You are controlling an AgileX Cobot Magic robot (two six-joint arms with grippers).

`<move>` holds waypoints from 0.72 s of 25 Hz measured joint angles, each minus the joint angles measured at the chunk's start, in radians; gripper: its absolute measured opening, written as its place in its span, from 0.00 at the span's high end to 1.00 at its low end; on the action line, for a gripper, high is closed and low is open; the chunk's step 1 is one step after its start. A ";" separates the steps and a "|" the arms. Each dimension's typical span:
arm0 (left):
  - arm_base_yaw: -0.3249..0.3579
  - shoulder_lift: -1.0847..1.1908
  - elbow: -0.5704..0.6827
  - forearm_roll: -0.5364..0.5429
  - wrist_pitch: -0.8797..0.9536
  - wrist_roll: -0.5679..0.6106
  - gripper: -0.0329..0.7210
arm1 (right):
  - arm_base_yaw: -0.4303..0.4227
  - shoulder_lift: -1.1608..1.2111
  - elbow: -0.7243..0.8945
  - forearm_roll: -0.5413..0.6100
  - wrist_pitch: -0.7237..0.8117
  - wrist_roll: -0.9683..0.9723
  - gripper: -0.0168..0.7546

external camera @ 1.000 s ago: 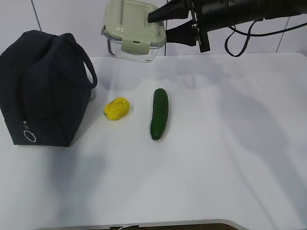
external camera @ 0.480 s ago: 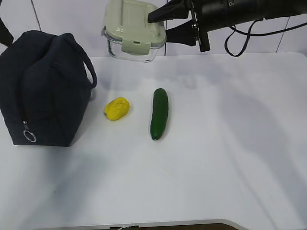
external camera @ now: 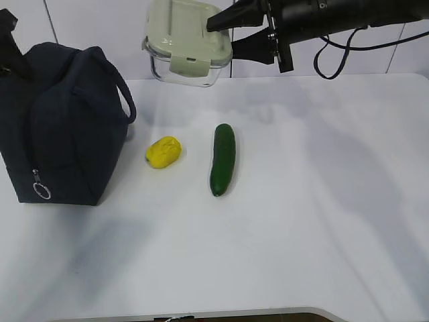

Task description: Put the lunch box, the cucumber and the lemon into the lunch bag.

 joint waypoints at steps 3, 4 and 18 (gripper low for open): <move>0.000 0.025 0.000 -0.011 0.001 0.006 0.52 | 0.000 0.000 0.000 0.000 0.000 0.000 0.50; 0.000 0.029 0.000 -0.011 0.001 0.008 0.52 | 0.000 0.000 0.001 0.000 0.000 0.000 0.50; 0.000 0.035 0.000 -0.234 0.045 0.075 0.97 | 0.050 0.000 0.001 0.041 -0.003 -0.002 0.50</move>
